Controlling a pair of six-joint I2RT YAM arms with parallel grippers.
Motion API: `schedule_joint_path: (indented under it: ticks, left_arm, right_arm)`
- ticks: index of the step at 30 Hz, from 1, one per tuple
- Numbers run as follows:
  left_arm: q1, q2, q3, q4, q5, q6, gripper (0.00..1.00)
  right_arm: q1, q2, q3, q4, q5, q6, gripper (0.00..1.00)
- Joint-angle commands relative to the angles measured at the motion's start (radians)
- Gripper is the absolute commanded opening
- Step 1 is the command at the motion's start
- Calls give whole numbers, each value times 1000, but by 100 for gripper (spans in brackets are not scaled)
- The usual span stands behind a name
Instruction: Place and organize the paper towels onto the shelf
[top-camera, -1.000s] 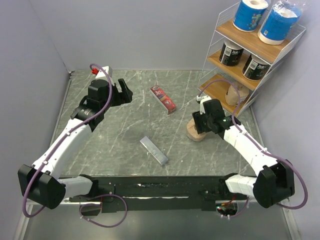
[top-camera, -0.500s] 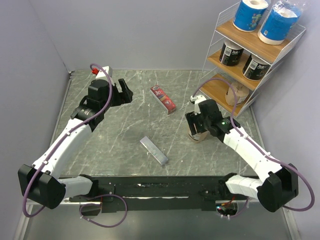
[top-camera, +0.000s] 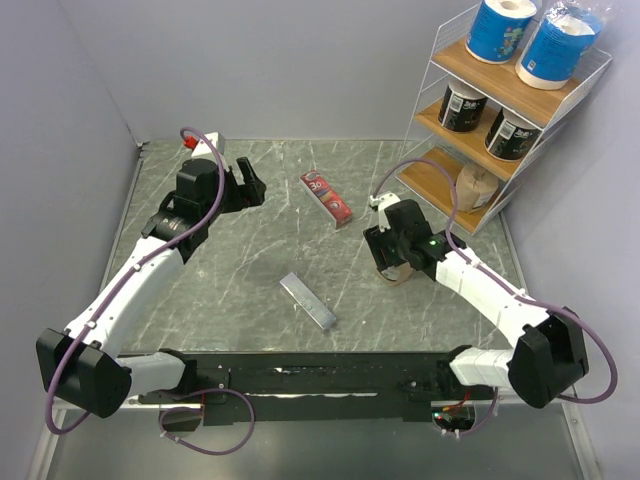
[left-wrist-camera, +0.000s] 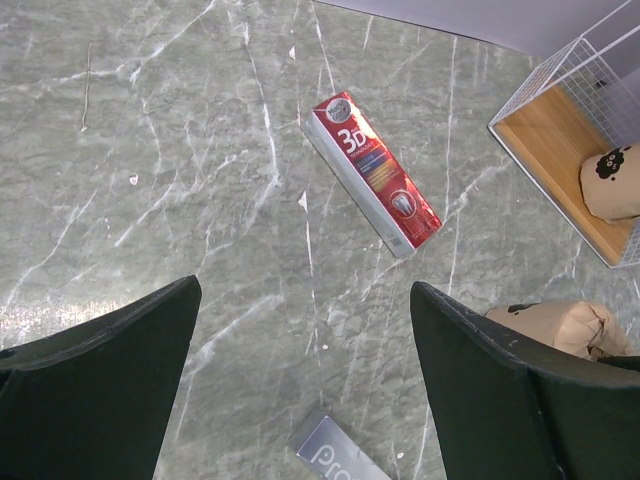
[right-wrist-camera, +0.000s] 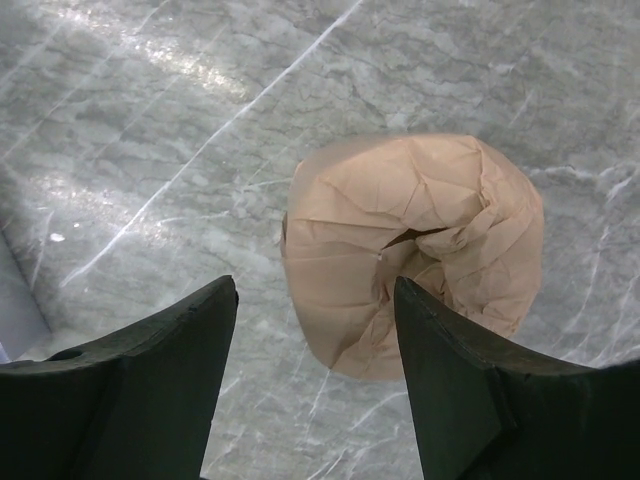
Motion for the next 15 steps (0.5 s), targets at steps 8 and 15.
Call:
schedule_joint_path:
  ticks: [8, 15]
  left_arm:
    - [2, -3, 11, 30, -4, 13, 92]
    - [2, -6, 11, 31, -4, 10, 92]
  right_arm:
    - [32, 106, -4, 97, 128, -54, 66]
    - [55, 121, -28, 115, 170, -73, 57]
